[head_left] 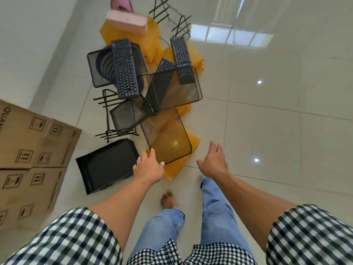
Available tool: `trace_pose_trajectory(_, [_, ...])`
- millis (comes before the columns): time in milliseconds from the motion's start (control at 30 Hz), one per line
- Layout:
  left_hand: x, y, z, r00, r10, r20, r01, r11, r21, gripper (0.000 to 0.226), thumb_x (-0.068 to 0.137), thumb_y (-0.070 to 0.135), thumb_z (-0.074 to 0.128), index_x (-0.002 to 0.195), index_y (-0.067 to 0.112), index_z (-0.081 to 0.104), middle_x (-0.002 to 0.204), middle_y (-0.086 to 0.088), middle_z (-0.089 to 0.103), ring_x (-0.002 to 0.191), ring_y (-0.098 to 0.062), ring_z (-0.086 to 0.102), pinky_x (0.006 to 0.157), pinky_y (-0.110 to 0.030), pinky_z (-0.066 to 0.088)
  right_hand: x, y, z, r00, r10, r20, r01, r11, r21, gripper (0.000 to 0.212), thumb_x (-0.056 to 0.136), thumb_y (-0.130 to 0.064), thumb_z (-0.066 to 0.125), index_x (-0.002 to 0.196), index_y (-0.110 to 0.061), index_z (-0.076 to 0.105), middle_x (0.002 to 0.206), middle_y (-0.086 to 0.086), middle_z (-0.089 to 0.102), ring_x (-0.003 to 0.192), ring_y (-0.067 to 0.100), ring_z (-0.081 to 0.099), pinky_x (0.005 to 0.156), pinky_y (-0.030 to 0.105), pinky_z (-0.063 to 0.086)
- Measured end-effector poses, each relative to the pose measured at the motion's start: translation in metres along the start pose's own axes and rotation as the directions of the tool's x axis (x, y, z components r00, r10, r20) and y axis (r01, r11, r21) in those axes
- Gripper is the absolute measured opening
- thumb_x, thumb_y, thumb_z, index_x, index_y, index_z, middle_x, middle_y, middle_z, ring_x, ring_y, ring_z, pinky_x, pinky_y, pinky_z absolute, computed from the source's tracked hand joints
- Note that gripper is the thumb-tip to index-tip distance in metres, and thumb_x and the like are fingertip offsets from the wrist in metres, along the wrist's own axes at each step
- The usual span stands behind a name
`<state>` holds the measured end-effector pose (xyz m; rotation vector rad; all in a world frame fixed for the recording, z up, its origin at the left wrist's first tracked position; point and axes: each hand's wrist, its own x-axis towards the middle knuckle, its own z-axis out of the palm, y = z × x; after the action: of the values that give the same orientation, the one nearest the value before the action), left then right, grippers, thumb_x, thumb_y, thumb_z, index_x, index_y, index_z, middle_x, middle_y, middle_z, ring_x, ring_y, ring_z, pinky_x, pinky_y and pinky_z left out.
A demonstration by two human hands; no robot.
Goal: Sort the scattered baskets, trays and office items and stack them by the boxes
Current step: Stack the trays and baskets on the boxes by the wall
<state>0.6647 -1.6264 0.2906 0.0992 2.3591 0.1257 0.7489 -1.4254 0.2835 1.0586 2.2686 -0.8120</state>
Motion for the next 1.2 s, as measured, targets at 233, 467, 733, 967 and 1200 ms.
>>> trace_pose_trajectory(233, [0.094, 0.001, 0.021, 0.964, -0.252, 0.078, 0.264, 0.928, -0.263, 0.073, 0.102, 0.049, 0.047, 0.160, 0.023, 0.012, 0.164, -0.010, 0.023, 0.148, -0.034, 0.028, 0.117, -0.050, 0.031, 0.130, -0.020, 0.030, 0.986, -0.050, 0.158, 0.050, 0.999, 0.004, 0.089, 0.091, -0.034, 0.067, 0.159, -0.017, 0.013, 0.160, 0.011, 0.025, 0.144, 0.032, 0.033, 0.112, 0.047, 0.036])
trace_pose_trajectory(467, [0.206, 0.015, 0.097, 0.860, -0.419, 0.291, 0.508, 0.657, -0.557, 0.072, 0.104, 0.045, 0.047, 0.162, 0.023, 0.011, 0.165, -0.006, 0.023, 0.150, -0.033, 0.025, 0.118, -0.048, 0.029, 0.259, -0.012, 0.106, 0.946, -0.002, 0.324, 0.020, 0.999, -0.050, 0.087, 0.095, -0.038, 0.066, 0.160, -0.017, 0.012, 0.161, 0.010, 0.027, 0.142, 0.033, 0.040, 0.112, 0.050, 0.038])
trace_pose_trajectory(733, [0.309, -0.012, 0.179, 0.762, -0.561, 0.322, 0.606, 0.445, -0.659, 0.076, 0.102, 0.042, 0.052, 0.161, 0.025, 0.007, 0.164, -0.007, 0.025, 0.147, -0.036, 0.031, 0.115, -0.051, 0.033, 0.374, -0.017, 0.191, 0.928, 0.058, 0.367, -0.026, 0.995, -0.093, 0.081, 0.096, -0.041, 0.064, 0.157, -0.014, 0.019, 0.156, 0.011, 0.036, 0.136, 0.032, 0.046, 0.105, 0.040, 0.045])
trace_pose_trajectory(967, [0.368, -0.037, 0.208, 0.802, -0.513, 0.306, 0.545, 0.418, -0.727, 0.065, 0.105, 0.032, 0.049, 0.160, 0.022, 0.015, 0.158, -0.009, 0.036, 0.139, -0.036, 0.042, 0.113, -0.051, 0.039, 0.429, -0.005, 0.229, 0.923, 0.112, 0.369, -0.105, 0.994, -0.038, 0.067, 0.102, -0.034, 0.057, 0.153, -0.010, 0.021, 0.144, 0.012, 0.049, 0.128, 0.033, 0.052, 0.093, 0.037, 0.044])
trace_pose_trajectory(1200, [0.345, -0.032, 0.200, 0.789, -0.582, 0.197, 0.479, 0.382, -0.790, 0.041, 0.104, 0.011, 0.046, 0.144, 0.016, 0.037, 0.121, -0.009, 0.056, 0.096, -0.024, 0.054, 0.076, -0.035, 0.043, 0.414, 0.001, 0.212, 0.973, 0.027, 0.229, -0.026, 1.000, -0.006, 0.024, 0.100, -0.022, 0.049, 0.123, -0.021, 0.043, 0.082, 0.001, 0.057, 0.067, 0.018, 0.058, 0.052, 0.028, 0.038])
